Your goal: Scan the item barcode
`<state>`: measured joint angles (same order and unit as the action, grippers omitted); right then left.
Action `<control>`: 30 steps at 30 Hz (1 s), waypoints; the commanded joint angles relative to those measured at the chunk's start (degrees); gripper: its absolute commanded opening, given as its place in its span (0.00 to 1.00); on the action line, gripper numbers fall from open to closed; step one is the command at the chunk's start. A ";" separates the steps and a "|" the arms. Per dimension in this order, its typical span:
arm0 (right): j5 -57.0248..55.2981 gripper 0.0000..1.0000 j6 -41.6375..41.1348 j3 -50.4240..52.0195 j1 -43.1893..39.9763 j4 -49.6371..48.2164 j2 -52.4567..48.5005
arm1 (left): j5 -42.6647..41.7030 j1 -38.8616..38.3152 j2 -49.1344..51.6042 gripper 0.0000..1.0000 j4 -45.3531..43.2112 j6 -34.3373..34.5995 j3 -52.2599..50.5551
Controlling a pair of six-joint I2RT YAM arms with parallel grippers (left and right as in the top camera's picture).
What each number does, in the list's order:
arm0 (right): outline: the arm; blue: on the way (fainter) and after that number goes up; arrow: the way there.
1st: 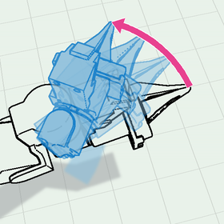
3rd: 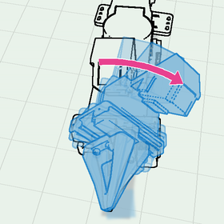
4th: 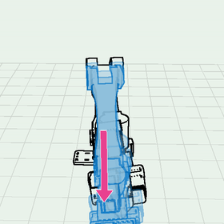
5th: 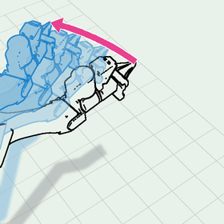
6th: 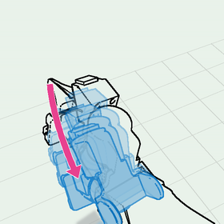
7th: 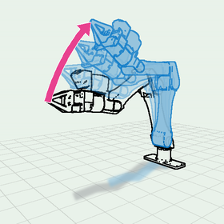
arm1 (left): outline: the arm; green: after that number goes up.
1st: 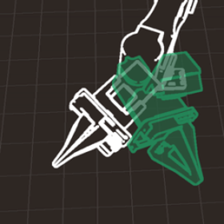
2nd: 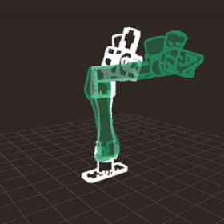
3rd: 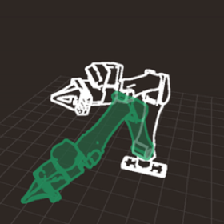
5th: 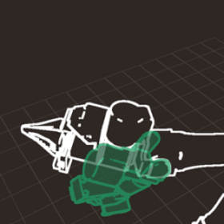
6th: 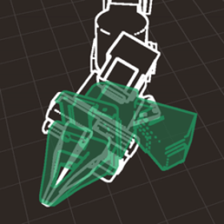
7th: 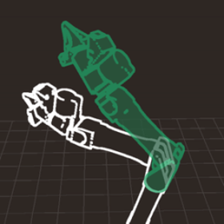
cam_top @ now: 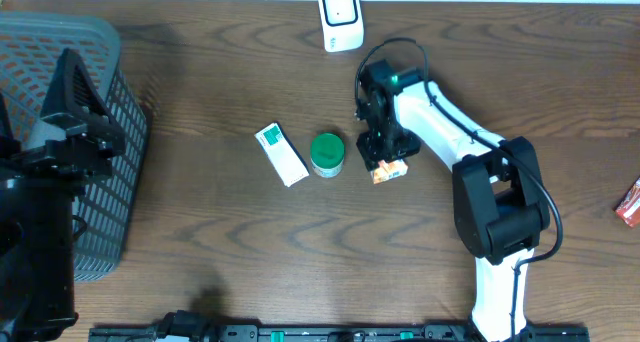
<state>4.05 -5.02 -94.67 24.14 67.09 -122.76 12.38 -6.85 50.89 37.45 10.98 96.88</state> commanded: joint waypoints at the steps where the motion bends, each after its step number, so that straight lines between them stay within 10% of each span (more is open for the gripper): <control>1: 6.23 0.61 -6.93 -5.05 0.39 3.82 -0.13 | 0.31 0.15 -0.20 0.83 -0.20 0.70 -0.02; 17: 12.15 0.55 -10.84 -13.53 0.09 -5.81 -0.13 | 0.31 0.15 -0.20 0.83 -0.17 0.70 -0.02; 30: 3.56 0.45 -14.73 -16.09 -1.57 -33.05 -1.55 | 0.31 0.15 -0.20 0.83 -0.20 0.70 -0.02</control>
<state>9.96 -18.50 -109.80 23.57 37.85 -122.80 12.40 -6.85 50.87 37.43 11.40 96.88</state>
